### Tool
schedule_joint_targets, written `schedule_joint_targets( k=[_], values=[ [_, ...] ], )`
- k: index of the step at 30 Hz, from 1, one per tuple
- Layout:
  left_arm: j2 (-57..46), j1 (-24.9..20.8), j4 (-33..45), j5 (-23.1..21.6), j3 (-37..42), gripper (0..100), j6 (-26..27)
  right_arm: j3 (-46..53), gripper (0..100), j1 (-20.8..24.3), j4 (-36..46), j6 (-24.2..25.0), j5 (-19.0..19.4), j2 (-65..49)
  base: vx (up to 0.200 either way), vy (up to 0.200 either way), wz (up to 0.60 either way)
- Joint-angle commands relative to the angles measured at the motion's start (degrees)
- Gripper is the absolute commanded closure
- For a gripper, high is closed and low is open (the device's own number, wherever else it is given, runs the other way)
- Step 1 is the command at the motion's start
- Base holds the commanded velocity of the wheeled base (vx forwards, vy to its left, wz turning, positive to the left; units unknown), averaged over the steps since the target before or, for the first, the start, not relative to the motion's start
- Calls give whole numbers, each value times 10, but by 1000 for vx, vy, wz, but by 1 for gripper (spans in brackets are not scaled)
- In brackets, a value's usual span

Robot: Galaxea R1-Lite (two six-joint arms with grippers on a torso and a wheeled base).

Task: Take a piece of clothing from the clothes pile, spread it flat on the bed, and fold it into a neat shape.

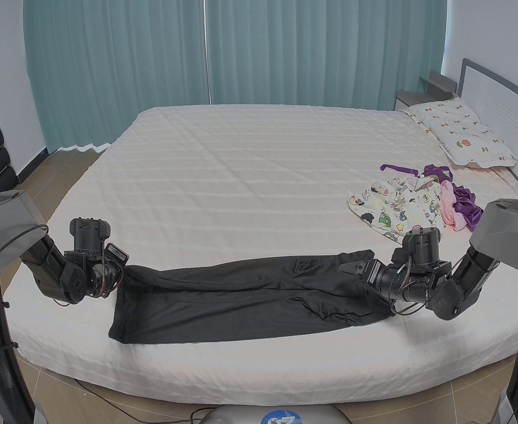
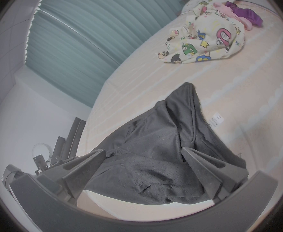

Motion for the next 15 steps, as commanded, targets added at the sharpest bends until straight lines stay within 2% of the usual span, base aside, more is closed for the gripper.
schedule_joint_targets(
  k=[1, 6, 8, 15],
  values=[
    [-11, 0, -7, 0, 1, 100, -11, -31, 0, 2, 30, 4, -19, -1, 0, 0, 0],
    [-17, 0, -22, -1, 2, 100, -29, -43, 0, 2, 69, 4, -20, 3, 0, 0, 0],
    [-17, 0, -24, -1, 2, 100, -29, -56, 0, 0, 103, 4, -33, 1, 0, 0, 0],
    [-15, 0, -25, -1, 1, 100, -30, -57, 0, 14, 135, 4, -45, -1, 0, 0, 0]
  ],
)
